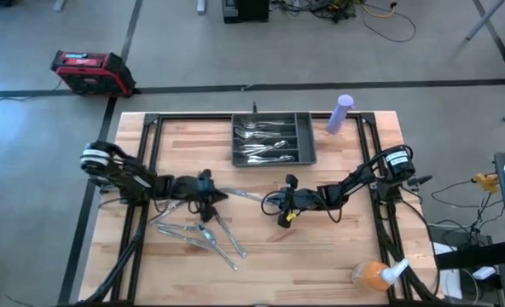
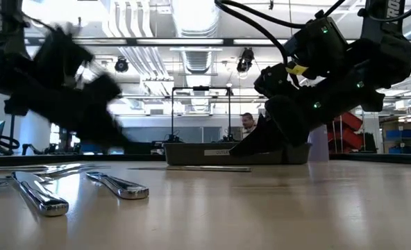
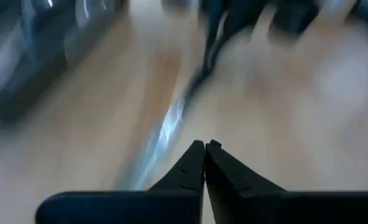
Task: Sort silverware
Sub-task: Put the knife into the right compartment of the silverware tray
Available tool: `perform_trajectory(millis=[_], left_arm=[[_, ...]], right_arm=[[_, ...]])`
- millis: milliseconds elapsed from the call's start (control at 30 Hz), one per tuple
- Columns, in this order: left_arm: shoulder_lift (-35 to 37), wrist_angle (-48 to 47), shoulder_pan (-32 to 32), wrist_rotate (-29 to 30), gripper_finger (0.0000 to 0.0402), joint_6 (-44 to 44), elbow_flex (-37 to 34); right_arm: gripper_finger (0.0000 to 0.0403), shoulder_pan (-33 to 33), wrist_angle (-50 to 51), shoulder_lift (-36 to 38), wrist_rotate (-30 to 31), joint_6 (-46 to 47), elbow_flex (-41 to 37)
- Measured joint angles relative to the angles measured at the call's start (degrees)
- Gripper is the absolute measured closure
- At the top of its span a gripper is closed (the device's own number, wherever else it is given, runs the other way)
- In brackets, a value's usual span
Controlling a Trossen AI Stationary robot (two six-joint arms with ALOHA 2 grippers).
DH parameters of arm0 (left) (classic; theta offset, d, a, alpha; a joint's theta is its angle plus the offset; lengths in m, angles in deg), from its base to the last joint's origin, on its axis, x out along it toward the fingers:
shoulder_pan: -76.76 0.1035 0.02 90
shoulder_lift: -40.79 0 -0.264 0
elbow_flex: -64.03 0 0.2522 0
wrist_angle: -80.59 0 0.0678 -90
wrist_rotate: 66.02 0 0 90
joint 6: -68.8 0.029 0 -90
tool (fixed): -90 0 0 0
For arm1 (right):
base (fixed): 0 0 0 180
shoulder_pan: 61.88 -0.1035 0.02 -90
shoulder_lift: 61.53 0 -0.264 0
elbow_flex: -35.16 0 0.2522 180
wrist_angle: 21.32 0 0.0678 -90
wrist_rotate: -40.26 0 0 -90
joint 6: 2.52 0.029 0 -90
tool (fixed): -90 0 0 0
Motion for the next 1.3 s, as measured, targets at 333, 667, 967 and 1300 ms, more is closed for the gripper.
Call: perform_trajectory(millis=[333, 667, 967, 1300], left_arm=[[-1.07, -14.51, 0.66, 9.23, 0.0402, 2.8, 0.0], [-7.84, -7.72, 0.71, 10.36, 0.0402, 0.86, 0.18], [-2.1, -5.31, 0.28, 1.43, 0.0402, 0.37, -0.32], [-3.76, -10.89, 0.29, 6.94, 0.0402, 4.77, 1.75]], right_arm=[[0.0403, 0.15, 1.16, -0.28, 0.06, 0.83, -0.02], [0.0361, 0.35, 1.84, -0.23, 0.15, 0.72, -0.07], [0.0314, -0.92, 2.05, 3.48, 6.03, 2.27, -2.71], [0.0306, -1.29, 2.28, 2.64, 5.57, 5.72, -3.1]])
